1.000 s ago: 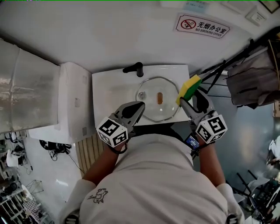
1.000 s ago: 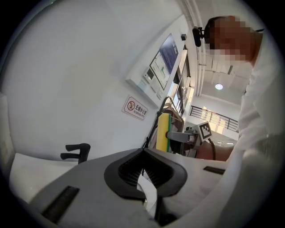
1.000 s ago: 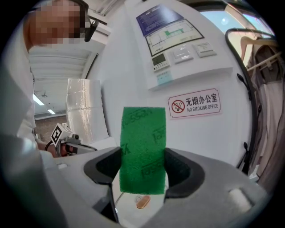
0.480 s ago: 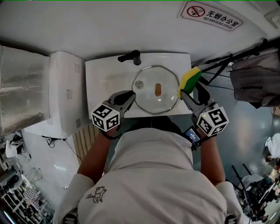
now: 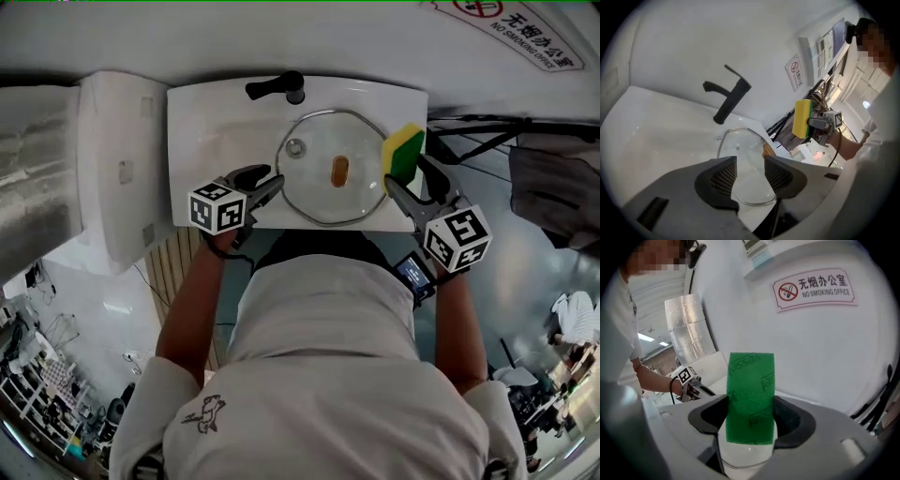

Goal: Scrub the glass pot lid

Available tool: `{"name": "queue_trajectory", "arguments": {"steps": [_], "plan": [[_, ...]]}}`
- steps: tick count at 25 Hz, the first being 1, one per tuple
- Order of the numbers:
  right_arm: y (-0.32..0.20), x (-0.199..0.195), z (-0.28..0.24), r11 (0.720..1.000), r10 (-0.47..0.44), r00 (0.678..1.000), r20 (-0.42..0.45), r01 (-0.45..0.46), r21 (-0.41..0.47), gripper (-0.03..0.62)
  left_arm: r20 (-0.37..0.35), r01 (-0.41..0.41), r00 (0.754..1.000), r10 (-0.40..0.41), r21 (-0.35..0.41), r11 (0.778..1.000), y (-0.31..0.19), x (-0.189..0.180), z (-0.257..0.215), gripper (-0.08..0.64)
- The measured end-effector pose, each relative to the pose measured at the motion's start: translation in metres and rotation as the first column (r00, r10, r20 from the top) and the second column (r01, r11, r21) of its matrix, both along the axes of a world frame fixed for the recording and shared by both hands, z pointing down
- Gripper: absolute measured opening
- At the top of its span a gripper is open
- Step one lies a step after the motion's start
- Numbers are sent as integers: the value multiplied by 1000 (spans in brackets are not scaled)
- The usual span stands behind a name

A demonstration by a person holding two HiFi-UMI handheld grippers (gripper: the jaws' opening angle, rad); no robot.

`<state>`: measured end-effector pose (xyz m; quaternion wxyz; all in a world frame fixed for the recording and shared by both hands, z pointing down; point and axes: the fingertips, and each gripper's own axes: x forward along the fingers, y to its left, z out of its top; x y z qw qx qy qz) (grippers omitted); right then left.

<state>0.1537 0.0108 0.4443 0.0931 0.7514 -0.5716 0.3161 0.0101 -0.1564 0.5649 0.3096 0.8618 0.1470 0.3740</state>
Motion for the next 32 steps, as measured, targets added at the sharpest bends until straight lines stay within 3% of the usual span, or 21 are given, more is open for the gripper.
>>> {"name": "queue_trajectory", "arguments": {"steps": [3,7,12,15,18,22,32], "plan": [[-7,-2,33,993,-92,995,32,94,-73,298,82,33,996,-30,-43,999,-7,-4,34,186],[-12,-1,77,967,-177,979,101,192,-169,298,162,23,987,-1,-137,990,-5,-9,70,192],[-18,11,115,918,-256,959,124,281,-280,298,178,56,984,2,-321,945,0,-7,89,193],[-33,17,132,876,-337,935,112,355,-327,298,165,25,985,48,-412,911,7,-6,98,193],[-52,17,146,807,-448,889,97,449,-384,298,154,-23,981,115,-497,868,22,-10,99,193],[-78,9,154,698,-594,799,96,571,-431,298,155,-17,980,121,-545,838,32,-7,101,193],[-128,-25,167,411,-838,530,126,766,-495,295,117,6,990,81,-605,796,28,-3,102,127]]}}
